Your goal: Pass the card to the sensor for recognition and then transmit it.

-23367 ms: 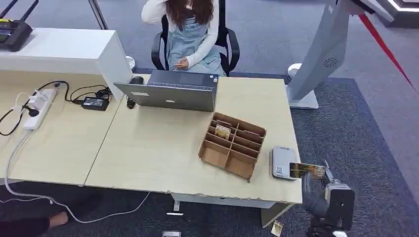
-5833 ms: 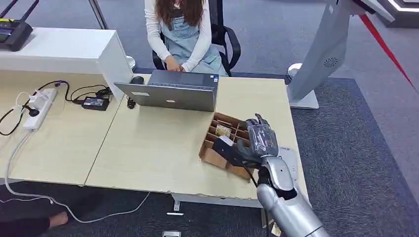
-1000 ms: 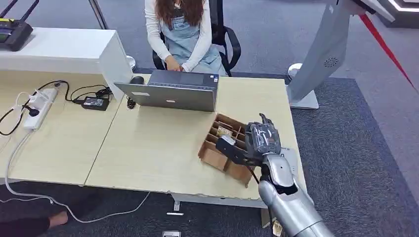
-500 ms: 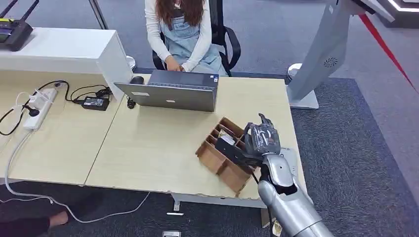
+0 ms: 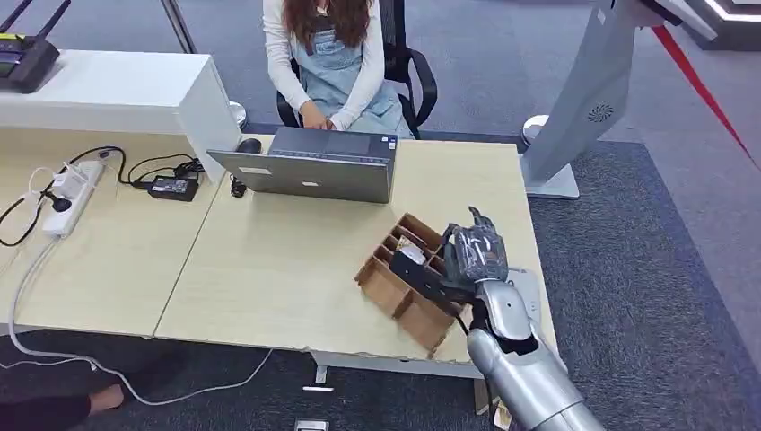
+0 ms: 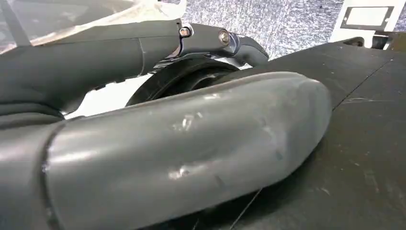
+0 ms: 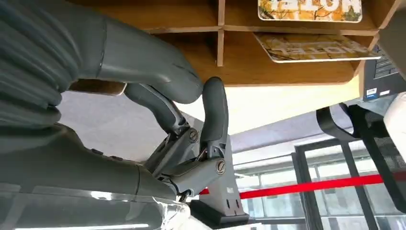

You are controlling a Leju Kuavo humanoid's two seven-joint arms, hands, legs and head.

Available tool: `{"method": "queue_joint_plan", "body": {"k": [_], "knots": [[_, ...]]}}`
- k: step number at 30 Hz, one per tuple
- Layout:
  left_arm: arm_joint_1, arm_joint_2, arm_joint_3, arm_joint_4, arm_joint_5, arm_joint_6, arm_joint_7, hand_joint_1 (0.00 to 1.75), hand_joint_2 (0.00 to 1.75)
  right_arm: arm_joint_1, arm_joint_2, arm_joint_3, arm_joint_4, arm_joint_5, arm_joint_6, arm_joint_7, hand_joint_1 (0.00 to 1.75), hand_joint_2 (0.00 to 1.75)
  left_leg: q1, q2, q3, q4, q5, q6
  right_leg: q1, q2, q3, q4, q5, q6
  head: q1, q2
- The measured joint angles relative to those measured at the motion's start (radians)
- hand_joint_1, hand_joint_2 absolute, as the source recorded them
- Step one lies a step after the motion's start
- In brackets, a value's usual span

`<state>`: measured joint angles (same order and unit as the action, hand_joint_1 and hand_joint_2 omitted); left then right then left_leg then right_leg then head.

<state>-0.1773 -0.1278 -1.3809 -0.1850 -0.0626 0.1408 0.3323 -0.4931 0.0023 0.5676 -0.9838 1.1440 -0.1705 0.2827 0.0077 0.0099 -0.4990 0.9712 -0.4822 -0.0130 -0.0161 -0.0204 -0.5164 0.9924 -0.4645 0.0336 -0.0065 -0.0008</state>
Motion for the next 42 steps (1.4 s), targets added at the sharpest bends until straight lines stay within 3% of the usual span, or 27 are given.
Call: {"method": "queue_joint_plan", "body": {"k": [5,12,14,16,20,34,42], "knots": [[0.0,0.0,0.0,0.0,-0.001,0.0,0.0,0.0,0.0,0.0,0.0,0.0,0.0,0.0,-0.002,-0.001,1.61,1.75,0.0,0.0,0.0,0.0,0.0,0.0,0.0,0.0,0.0,0.0,0.0,0.0,0.0,0.0],[0.0,0.0,0.0,0.0,-0.003,0.0,0.0,0.0,0.0,0.0,0.001,0.0,0.0,0.0,-0.002,-0.002,1.4,1.75,0.0,0.0,0.0,0.0,0.0,0.0,0.0,0.0,0.0,0.0,0.0,0.0,0.0,0.0],[0.0,0.0,0.0,0.0,-0.005,0.0,0.0,0.0,0.0,0.0,0.004,0.0,0.0,0.0,-0.006,-0.004,0.79,1.75,0.0,0.0,0.0,0.0,0.0,0.0,0.0,0.0,0.0,0.0,0.0,0.0,0.0,0.0],[-0.001,-0.001,0.0,0.0,-0.006,0.0,0.0,0.0,0.0,-0.003,0.009,0.0,0.005,-0.001,-0.011,-0.006,0.37,1.75,0.0,0.0,0.0,0.0,0.0,0.0,0.0,0.0,0.0,0.0,0.0,0.0,0.0,0.0],[-0.001,-0.001,0.0,0.0,-0.006,0.0,0.0,0.0,0.0,-0.007,0.015,0.0,0.009,-0.008,-0.029,-0.01,0.0,1.75,0.0,0.0,0.0,0.0,0.0,0.0,0.0,0.0,0.0,0.0,0.0,0.0,0.0,0.0],[0.001,-0.001,0.0,0.0,0.006,0.004,0.006,0.0,0.0,-0.004,-0.006,-0.011,-0.102,-0.006,-0.092,0.008,0.0,1.75,0.0,0.0,0.0,0.0,0.0,0.0,0.0,0.0,0.0,0.0,0.0,0.0,0.0,0.0],[0.002,0.0,0.002,0.0,0.017,0.003,0.016,0.0,0.0,0.058,-0.054,-0.054,-0.322,0.062,-0.011,0.06,0.0,1.75,0.0,0.0,0.0,0.0,0.0,0.0,0.0,0.0,0.0,0.0,0.0,0.0,0.0,0.0]]}}
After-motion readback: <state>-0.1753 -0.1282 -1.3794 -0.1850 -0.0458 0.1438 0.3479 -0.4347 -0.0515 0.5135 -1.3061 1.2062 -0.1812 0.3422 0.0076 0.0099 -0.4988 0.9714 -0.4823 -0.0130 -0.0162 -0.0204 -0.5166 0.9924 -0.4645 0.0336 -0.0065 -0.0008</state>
